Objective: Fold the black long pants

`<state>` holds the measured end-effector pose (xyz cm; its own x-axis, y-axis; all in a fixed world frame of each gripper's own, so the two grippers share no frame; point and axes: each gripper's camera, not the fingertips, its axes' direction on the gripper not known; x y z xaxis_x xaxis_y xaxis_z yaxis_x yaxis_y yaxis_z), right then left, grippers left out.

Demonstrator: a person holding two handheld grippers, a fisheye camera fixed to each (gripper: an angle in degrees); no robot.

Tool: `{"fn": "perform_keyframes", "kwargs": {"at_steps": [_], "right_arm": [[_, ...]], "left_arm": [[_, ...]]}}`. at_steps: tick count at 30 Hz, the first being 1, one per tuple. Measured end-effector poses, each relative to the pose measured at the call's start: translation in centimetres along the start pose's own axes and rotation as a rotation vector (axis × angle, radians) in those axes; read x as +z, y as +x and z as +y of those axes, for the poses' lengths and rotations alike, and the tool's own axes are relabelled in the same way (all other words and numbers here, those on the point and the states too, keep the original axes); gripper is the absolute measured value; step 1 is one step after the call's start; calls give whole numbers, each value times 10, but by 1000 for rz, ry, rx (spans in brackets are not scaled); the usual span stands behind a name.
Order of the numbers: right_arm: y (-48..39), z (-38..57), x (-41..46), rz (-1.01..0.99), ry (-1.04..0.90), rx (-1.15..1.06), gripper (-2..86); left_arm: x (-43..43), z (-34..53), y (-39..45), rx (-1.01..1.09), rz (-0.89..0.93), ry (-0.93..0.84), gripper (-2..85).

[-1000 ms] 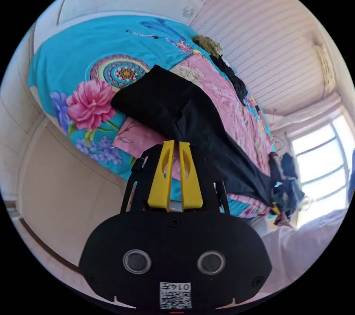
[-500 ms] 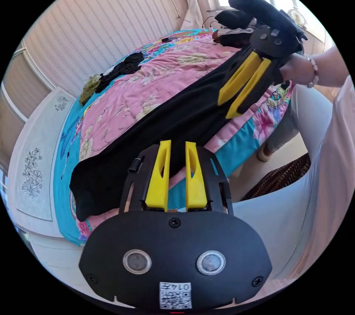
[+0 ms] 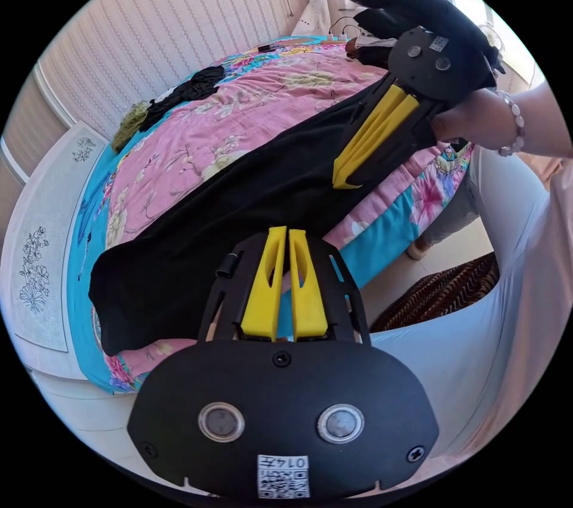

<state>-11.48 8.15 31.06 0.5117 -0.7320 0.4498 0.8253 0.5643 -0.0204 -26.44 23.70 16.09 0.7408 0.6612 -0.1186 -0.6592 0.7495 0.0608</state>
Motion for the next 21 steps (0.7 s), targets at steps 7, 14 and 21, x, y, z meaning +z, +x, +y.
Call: {"fn": "perform_keyframes", "kwargs": {"at_steps": [7,14,21], "right_arm": [[-5,-20,7,-31,-40,34,24],[45,9,-34,13,27,134,56],[122,8,-27,138,-65,204,62]], "left_arm": [[6,4,0,-35,68,-64,-3],[-32,0,-34,-55,2,-10,5],[1,-57,-68,59,-53,-19,24]]}}
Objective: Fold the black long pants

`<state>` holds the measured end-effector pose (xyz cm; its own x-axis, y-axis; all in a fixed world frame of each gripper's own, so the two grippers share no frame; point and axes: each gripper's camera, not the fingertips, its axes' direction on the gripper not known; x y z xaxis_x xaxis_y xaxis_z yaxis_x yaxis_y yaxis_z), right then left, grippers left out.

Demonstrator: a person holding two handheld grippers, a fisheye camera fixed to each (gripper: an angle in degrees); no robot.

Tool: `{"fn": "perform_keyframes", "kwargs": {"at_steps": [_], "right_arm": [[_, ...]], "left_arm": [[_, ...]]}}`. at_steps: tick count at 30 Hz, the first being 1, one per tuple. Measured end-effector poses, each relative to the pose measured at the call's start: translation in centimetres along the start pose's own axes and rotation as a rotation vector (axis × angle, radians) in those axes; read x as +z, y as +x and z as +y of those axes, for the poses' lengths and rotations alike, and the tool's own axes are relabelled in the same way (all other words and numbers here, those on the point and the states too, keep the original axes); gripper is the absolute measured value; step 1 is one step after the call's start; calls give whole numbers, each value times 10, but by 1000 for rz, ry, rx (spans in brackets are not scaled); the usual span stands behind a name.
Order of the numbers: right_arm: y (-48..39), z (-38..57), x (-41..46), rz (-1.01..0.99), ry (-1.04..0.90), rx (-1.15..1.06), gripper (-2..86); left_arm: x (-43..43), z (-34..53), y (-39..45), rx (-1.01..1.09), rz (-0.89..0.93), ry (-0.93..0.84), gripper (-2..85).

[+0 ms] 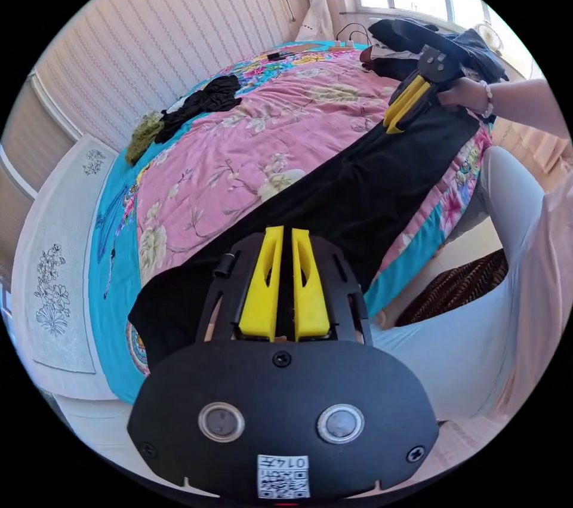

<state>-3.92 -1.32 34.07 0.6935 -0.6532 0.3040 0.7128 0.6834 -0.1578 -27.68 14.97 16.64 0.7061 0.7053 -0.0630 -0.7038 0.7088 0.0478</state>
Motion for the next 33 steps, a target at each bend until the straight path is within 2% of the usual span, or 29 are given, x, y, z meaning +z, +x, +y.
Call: {"fn": "perform_keyframes", "kwargs": {"at_steps": [5,8,11,16,21,24,28,33], "right_arm": [[22,-8,32,-5,-82,18,48],[35,3,26,-23,-69,37,8],[47,21,17,6,-51,53,-3],[67,43,35,-65,-74,132,2],[84,86,17,-80,-6,202,48],[103,142,-4,-73,73,294,67],[140,237,-17,-31,90,497,78],[188,334,-24,54,59,749,94]], "left_arm": [[69,-29,-8,79,64,-147,29],[76,-35,-21,42,141,-149,-2],[68,-41,-36,-6,117,-80,-8],[97,-48,-44,-45,160,-143,-8],[66,-32,-73,-214,156,-59,0],[35,3,-107,-393,95,15,8],[25,69,-174,-691,-124,-57,18],[47,85,-215,-792,-131,-103,25]]}}
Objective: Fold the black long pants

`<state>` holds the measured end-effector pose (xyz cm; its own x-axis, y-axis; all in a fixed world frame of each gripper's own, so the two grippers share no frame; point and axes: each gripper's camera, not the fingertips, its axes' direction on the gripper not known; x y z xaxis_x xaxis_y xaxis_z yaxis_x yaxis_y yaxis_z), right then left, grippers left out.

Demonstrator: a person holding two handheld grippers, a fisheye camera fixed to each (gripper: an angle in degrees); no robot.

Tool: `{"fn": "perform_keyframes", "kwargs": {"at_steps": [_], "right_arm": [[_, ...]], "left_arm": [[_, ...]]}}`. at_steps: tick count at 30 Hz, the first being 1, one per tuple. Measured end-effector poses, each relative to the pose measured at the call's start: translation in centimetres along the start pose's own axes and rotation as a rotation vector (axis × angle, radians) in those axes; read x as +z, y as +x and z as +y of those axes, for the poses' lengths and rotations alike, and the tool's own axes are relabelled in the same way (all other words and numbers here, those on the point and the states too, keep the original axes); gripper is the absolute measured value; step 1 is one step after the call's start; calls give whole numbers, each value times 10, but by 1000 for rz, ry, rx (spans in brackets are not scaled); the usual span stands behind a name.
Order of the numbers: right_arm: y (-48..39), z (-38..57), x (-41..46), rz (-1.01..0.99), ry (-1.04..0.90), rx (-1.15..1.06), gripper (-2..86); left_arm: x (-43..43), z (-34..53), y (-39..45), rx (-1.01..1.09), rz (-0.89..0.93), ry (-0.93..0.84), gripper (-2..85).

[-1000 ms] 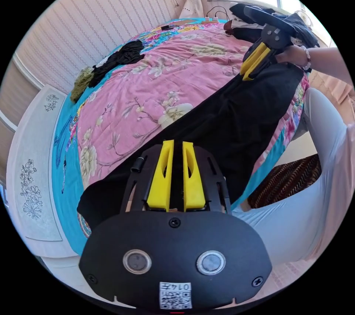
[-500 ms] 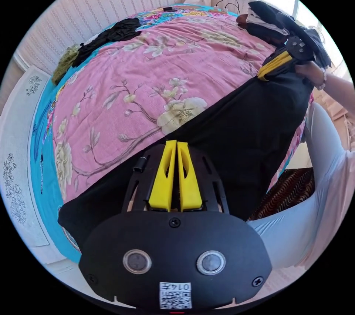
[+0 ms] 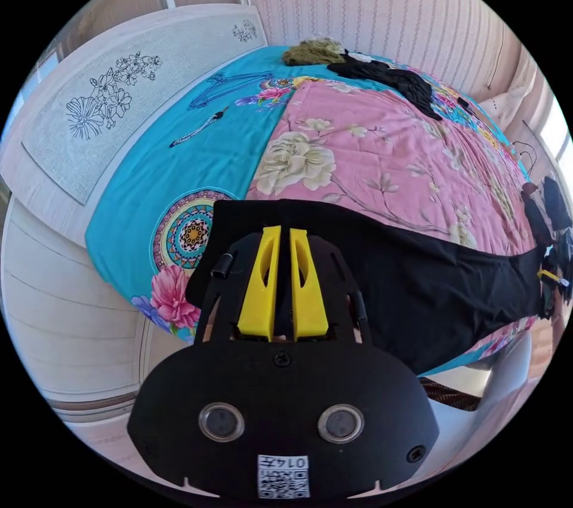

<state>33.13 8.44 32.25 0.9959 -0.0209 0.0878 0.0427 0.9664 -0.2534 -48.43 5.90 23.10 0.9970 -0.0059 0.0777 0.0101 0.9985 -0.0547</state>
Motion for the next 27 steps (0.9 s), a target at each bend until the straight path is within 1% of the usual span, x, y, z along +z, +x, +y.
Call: {"fn": "perform_keyframes", "kwargs": {"at_steps": [3,5,10,13,15,17,19,21,23,24,26,27], "right_arm": [[58,14,1,37,-5,155,118],[101,30,7,9,-27,265,135],[157,77,5,-1,-27,345,139],[181,111,10,-51,-55,342,139],[193,131,13,-95,-67,340,139],[208,158,14,-154,-66,349,138],[220,178,13,-174,-50,359,136],[231,196,16,-203,-39,371,133],[244,213,25,-258,-28,370,129],[248,216,28,-277,-21,368,127],[259,228,36,-343,14,371,113],[262,231,37,-345,22,374,109]], "left_arm": [[29,-19,21,71,-61,-55,14],[63,-26,37,120,-98,-146,-1],[77,-33,50,105,-129,-125,-9],[69,-38,52,105,-110,-115,-9],[54,-41,56,109,-148,-95,-9],[22,-42,62,113,-202,-10,-9],[-6,-44,74,159,-203,56,-9],[-27,-52,98,247,-149,91,-8],[-43,-69,152,398,-6,106,-8],[-45,-73,168,437,37,115,-8],[-48,-90,248,603,220,129,-3],[-47,-94,271,648,273,130,-1]]}}
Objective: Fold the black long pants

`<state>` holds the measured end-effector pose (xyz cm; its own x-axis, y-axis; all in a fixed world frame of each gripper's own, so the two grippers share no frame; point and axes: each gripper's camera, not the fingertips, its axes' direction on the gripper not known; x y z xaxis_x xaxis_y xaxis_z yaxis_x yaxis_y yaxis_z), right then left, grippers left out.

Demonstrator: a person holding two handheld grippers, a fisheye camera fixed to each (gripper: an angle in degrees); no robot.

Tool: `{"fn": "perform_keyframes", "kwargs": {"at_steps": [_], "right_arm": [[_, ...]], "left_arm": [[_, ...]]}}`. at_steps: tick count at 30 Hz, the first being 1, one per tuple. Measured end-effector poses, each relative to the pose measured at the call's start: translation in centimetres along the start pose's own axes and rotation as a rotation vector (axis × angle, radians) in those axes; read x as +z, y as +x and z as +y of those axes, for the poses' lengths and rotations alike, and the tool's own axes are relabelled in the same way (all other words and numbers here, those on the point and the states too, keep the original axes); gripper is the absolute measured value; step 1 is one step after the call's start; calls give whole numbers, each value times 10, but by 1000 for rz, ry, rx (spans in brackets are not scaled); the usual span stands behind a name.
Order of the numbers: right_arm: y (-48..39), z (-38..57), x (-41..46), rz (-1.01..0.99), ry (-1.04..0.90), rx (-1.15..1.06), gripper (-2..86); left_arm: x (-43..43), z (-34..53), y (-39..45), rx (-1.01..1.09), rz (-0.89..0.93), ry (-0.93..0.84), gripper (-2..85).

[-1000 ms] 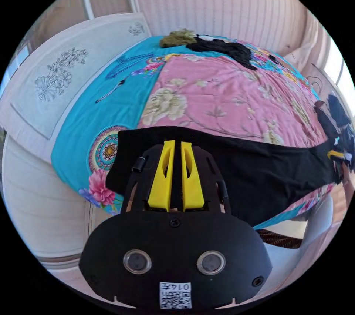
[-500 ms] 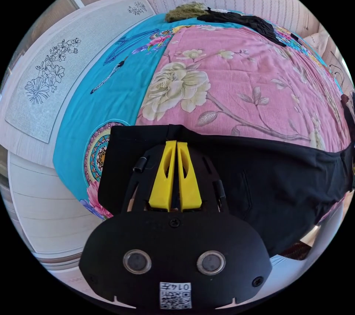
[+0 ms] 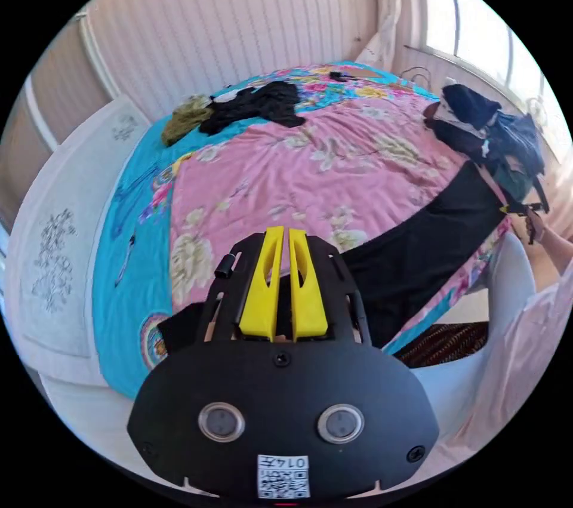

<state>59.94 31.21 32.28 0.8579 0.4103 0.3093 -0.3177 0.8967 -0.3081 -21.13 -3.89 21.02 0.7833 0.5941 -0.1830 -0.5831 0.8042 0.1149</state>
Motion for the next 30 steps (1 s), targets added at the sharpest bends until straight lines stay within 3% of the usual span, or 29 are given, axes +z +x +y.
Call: {"fn": "perform_keyframes", "kwargs": {"at_steps": [4,8,19,23,30], "right_arm": [[33,17,-5,-96,73,3,75],[63,32,-14,-254,134,-6,34],[100,55,-20,-362,135,-59,15],[102,61,-30,-394,178,-64,12],[82,57,-18,-241,142,-51,10]], "left_arm": [[71,-111,118,206,366,36,26],[146,-202,234,349,494,-25,58],[283,-298,388,448,541,-331,59],[278,-311,393,433,602,-317,-1],[285,-301,419,416,537,-303,8]]}}
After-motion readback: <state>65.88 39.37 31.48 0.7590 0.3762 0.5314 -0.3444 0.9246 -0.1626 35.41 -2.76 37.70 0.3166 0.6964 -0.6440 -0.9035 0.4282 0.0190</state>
